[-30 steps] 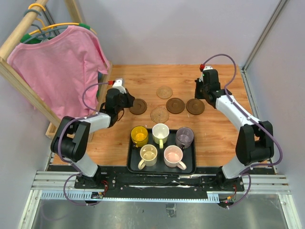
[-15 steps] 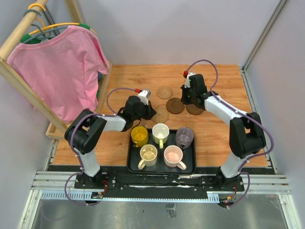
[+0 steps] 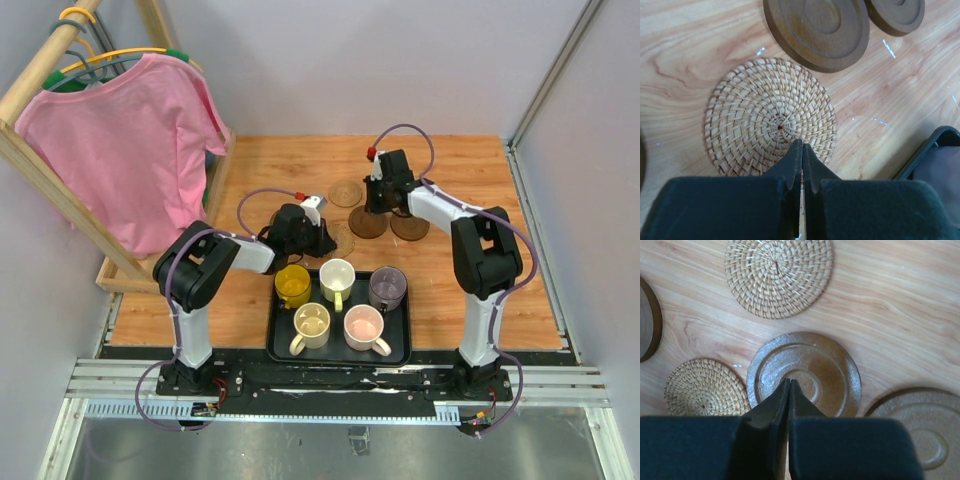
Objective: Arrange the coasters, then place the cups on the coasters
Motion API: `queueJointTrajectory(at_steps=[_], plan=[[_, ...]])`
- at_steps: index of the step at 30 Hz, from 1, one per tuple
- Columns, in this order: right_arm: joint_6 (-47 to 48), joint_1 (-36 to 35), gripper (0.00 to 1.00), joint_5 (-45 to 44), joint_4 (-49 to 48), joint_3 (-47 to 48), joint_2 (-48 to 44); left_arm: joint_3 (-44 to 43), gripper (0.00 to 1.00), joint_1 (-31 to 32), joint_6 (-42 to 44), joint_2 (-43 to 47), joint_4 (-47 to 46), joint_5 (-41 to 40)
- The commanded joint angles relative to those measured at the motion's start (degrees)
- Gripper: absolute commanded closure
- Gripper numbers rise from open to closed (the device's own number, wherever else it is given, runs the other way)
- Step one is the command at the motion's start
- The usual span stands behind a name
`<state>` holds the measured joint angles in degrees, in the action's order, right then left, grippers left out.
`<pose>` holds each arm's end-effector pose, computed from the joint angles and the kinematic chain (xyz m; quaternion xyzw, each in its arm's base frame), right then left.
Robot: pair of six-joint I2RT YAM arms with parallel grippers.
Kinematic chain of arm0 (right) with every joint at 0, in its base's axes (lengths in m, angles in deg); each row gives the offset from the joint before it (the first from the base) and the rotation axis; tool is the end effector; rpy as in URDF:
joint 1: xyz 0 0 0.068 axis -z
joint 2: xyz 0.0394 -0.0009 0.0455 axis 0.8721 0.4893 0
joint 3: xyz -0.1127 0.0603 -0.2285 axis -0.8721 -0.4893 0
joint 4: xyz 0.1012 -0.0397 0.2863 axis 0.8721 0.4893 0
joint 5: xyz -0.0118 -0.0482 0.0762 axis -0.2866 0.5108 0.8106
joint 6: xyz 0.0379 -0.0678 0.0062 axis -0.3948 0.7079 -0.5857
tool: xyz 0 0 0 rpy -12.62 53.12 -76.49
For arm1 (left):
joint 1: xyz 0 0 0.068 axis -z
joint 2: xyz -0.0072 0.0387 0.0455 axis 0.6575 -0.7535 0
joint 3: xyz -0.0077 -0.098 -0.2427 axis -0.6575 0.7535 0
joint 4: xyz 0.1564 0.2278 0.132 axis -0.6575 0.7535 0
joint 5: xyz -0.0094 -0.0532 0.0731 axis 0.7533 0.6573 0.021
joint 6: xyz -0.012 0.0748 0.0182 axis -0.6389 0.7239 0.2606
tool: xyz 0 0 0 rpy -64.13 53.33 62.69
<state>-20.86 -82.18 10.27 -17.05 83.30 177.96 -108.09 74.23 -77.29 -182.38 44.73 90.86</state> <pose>0.4631 0.1949 0.1457 -0.1153 0.9025 0.1928 0.3674 0.3433 -0.2458 0.0668 0.1691 0.8341 -0.3346 0.4047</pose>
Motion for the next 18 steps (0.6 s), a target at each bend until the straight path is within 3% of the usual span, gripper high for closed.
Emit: queueJointTrajectory(at_steps=[1,18], plan=[[0.80,-2.11,0.99,2.12,1.96,3.07,3.23,-1.54,0.99,0.54,-1.68,-2.30,-1.72,2.51],[-1.41,-2.58,0.99,-3.44,3.67,-5.64,3.52,-4.11,0.99,-0.64,-4.38,-4.37,3.92,-6.83]])
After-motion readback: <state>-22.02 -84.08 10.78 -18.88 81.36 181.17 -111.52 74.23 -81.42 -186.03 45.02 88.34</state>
